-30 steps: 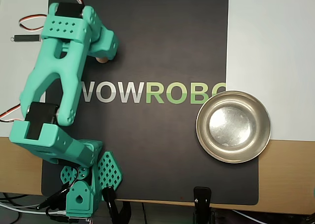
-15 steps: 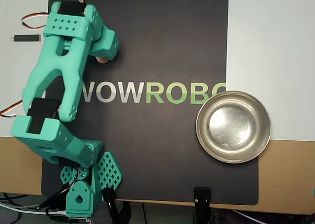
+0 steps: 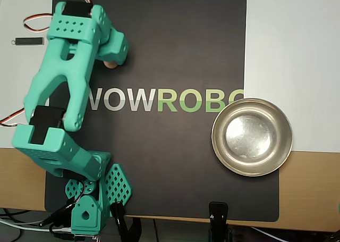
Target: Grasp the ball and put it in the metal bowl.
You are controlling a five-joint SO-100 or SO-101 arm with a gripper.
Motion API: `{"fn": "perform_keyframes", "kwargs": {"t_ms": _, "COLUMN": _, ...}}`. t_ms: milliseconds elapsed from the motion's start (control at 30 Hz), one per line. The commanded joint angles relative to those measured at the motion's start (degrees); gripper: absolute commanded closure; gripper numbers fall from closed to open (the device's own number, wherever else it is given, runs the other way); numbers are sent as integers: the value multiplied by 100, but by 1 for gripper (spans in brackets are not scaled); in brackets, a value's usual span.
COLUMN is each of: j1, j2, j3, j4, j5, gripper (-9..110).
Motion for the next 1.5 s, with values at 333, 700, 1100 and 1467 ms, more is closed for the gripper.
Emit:
{"fn": "perform_keyframes", "kwargs": {"t_ms": 333, "j1": 44, "j2": 79, "j3": -193, "j4": 18, "j5": 0, "gripper": 79}}
{"fn": "perform_keyframes", "kwargs": {"t_ms": 700, "j1": 167, "j2": 519, "j3": -185, "j4": 62, "j5": 18, "gripper": 80}}
{"fn": "perform_keyframes", "kwargs": {"t_ms": 1100, "j1": 176, "j2": 1477, "j3": -193, "j4": 976, "j5": 18, "gripper": 80}}
{"fn": "perform_keyframes", "kwargs": {"t_ms": 1467, "j1": 185, "j2": 2347, "j3": -193, "j4": 1802, "j5": 18, "gripper": 80}}
